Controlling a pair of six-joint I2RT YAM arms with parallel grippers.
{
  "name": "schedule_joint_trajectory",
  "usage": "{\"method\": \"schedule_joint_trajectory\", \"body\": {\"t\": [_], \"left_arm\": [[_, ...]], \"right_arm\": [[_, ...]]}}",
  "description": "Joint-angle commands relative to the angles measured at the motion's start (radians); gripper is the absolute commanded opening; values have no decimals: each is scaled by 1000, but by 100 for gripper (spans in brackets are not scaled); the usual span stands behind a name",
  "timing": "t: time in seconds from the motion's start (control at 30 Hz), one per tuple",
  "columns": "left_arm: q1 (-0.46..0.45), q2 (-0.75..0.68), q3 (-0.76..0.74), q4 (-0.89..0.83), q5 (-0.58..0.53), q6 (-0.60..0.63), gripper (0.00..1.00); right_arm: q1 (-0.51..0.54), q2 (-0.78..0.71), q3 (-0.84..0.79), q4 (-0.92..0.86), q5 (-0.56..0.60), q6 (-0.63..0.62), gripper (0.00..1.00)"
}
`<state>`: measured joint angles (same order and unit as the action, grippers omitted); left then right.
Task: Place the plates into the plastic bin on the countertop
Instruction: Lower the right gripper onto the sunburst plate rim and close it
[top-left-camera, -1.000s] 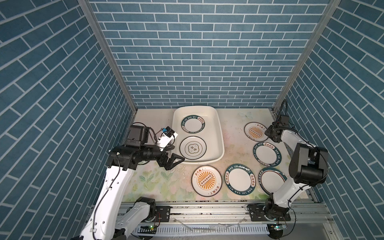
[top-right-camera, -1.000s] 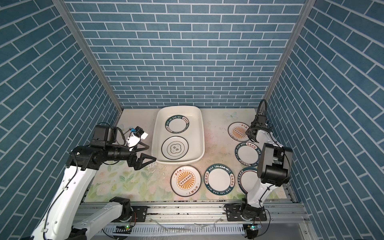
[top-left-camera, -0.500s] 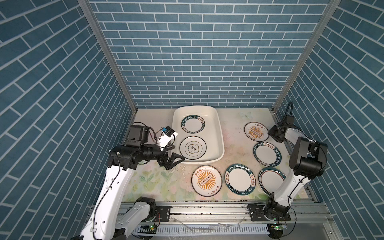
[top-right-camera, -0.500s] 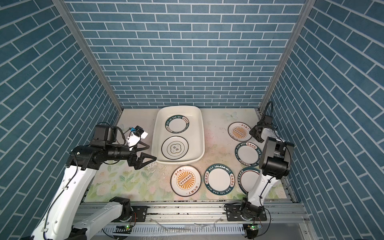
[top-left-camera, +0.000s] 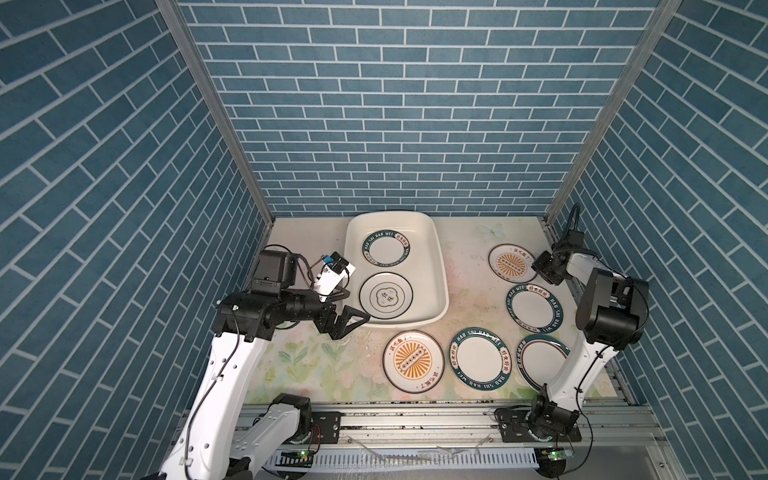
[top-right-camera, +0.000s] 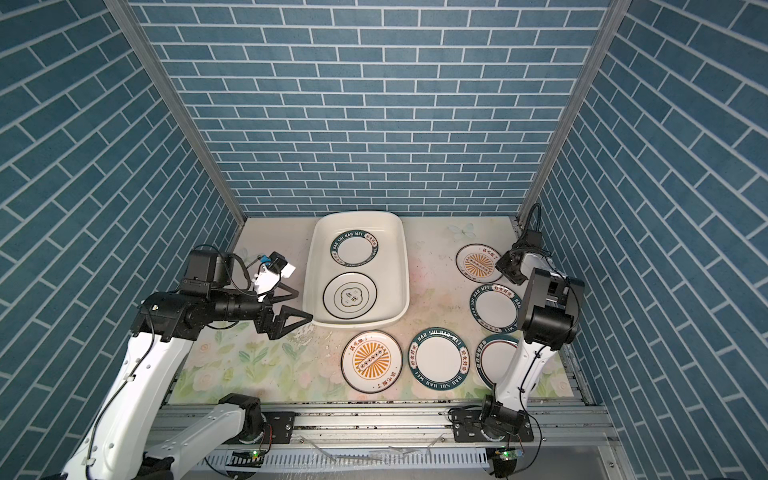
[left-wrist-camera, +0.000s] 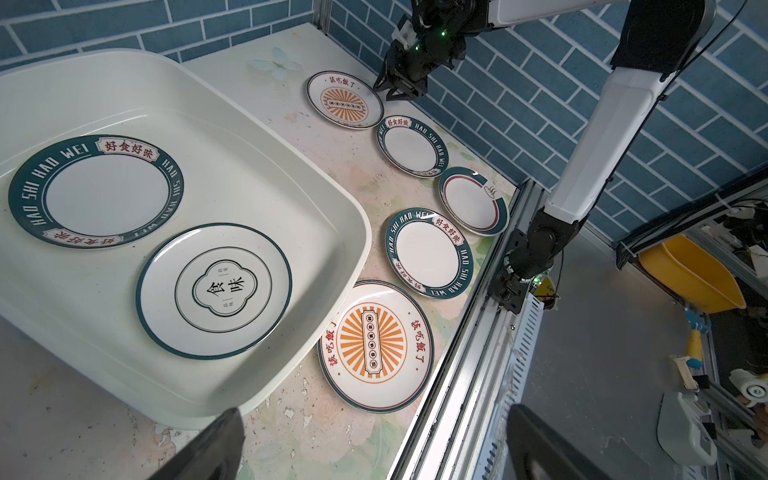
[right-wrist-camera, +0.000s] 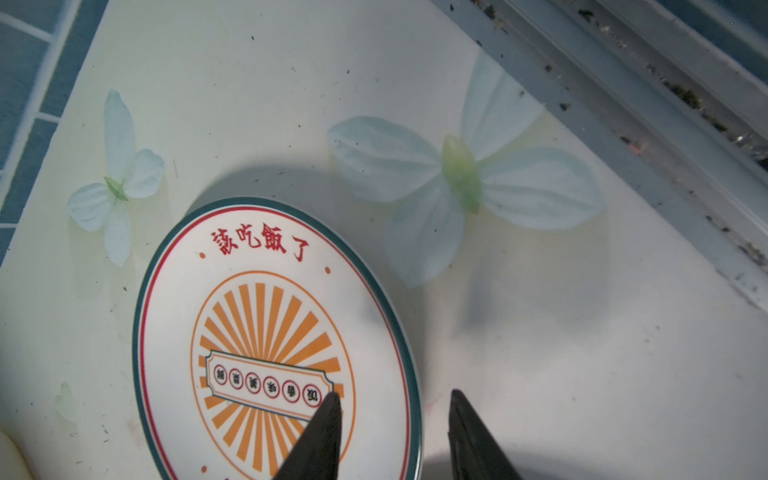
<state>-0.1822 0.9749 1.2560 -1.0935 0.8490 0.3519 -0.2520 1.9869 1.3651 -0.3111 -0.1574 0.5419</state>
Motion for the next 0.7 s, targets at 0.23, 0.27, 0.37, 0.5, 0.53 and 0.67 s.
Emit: {"method": "schedule_joint_trajectory", "body": {"t": [0.23,0.27,0.37,0.5,0.53,0.67], "left_arm": [[-5,-3,-5,4,-3,4,100],[-4,-4,-6,4,-3,4,100],[-5,-3,-4,4,-4,5,99],[-5,-4,-5,6,-6,5,100],[-5,-4,-4,6,-5,6,100],[-5,-3,-4,7,-5,6,100]], "right_arm": [[-4,67,64,-38,-79,-33,41],[-4,67,65,-37,-79,-33,41],[-4,71,66,-33,-94,-34,40],[-3,78,66,-27,-120,-40,37],[-3,79,66,-25,-133,-41,37],[-1,84,69,-24,-163,-51,34]]}}
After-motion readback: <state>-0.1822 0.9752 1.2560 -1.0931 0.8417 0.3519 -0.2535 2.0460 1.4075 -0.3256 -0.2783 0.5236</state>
